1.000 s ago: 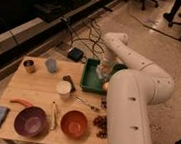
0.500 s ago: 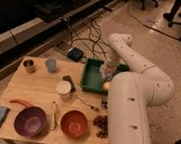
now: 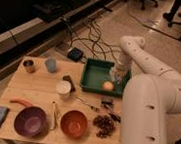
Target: Wipe tray with towel
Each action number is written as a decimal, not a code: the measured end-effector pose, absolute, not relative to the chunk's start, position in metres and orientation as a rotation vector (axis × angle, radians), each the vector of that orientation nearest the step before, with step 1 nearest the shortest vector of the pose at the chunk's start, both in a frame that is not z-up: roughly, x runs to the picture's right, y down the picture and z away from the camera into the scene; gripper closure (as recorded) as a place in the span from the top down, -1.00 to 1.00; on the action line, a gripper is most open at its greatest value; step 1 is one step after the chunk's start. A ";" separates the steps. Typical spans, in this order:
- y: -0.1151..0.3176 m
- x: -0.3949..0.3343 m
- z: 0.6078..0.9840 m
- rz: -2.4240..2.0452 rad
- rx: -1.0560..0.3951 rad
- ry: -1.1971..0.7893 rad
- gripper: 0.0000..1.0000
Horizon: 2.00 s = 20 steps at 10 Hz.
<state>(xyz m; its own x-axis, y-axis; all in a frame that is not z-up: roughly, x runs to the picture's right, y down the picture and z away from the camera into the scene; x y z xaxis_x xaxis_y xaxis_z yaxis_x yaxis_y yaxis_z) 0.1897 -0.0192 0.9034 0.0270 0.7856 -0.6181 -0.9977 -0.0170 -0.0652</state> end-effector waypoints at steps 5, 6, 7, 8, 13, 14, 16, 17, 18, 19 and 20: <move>0.015 0.169 0.866 1.493 -0.645 0.461 -1.00; 0.017 0.161 0.860 1.484 -0.656 0.446 -1.00; 0.017 0.154 0.857 1.468 -0.666 0.427 -1.00; 0.013 0.144 0.860 1.450 -0.673 0.412 -1.00; -0.002 0.085 0.903 1.368 -0.749 0.362 -1.00; -0.005 0.079 0.910 1.353 -0.759 0.357 -1.00; -0.012 0.074 0.921 1.336 -0.771 0.347 -1.00; -0.018 0.072 0.929 1.329 -0.775 0.343 -1.00; -0.025 0.071 0.937 1.323 -0.775 0.344 -1.00; -0.029 0.073 0.942 1.322 -0.774 0.348 -1.00; -0.032 0.076 0.946 1.324 -0.770 0.353 -1.00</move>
<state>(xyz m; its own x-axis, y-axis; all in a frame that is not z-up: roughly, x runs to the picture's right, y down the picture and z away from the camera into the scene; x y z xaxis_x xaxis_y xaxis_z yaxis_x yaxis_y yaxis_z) 0.0760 -0.0318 0.9457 0.2391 0.7321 -0.6378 -0.9526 0.0495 -0.3003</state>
